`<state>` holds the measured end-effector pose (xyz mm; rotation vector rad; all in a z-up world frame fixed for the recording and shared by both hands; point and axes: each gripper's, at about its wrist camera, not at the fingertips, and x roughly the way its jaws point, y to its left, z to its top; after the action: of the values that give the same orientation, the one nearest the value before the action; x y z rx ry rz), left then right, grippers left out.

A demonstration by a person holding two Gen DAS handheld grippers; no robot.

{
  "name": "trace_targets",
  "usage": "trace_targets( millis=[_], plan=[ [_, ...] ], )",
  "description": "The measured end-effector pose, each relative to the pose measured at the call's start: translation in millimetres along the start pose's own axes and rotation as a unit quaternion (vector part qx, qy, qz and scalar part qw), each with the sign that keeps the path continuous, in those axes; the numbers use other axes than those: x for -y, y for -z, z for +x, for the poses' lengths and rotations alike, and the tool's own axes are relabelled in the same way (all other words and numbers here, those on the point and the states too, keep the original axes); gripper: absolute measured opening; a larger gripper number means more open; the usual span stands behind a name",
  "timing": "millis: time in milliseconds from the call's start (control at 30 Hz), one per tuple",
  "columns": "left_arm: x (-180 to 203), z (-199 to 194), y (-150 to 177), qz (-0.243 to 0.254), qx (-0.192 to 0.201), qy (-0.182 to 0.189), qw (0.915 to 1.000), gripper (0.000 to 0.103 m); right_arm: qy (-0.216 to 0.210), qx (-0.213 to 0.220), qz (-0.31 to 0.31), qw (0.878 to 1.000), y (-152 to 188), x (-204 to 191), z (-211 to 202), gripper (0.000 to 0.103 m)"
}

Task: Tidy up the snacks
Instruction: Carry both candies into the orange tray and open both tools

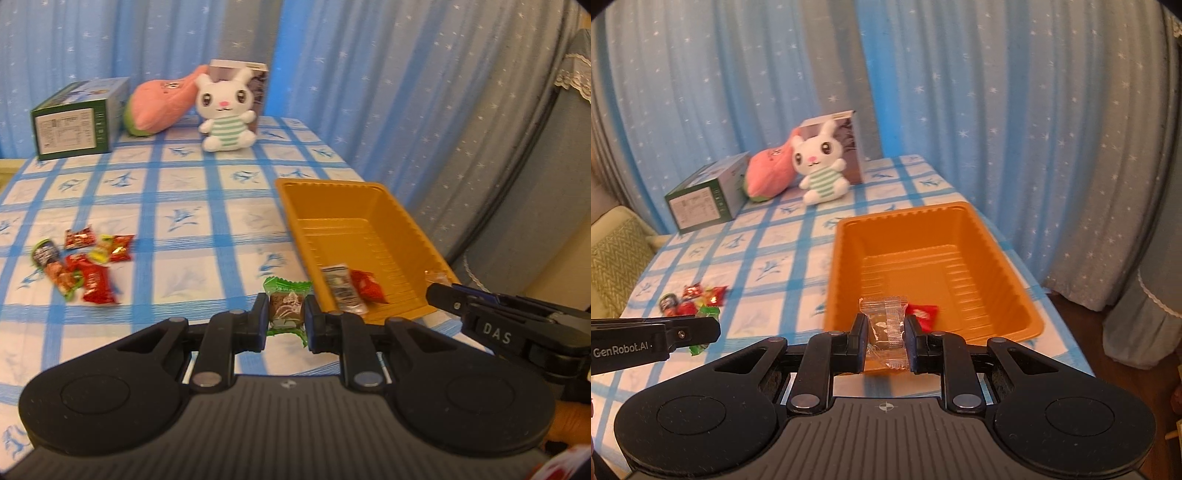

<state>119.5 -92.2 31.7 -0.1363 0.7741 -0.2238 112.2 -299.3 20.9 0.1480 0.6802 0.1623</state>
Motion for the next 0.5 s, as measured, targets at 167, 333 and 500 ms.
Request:
trace_targets(
  millis=[167, 333, 500],
  plan=[
    [19, 14, -7, 0.014, -0.006, 0.015, 0.9998, 0.017, 0.006, -0.004, 0.01, 1.0, -4, 18, 6, 0.021],
    [35, 30, -15, 0.022, -0.013, 0.027, 0.9993, 0.017, 0.011, -0.005, 0.018, 1.0, -9, 34, 13, 0.021],
    [45, 47, -21, 0.026, -0.02, 0.035, 0.9988, 0.017, 0.016, -0.008, 0.025, 1.0, -15, 48, 22, 0.021]
  ],
)
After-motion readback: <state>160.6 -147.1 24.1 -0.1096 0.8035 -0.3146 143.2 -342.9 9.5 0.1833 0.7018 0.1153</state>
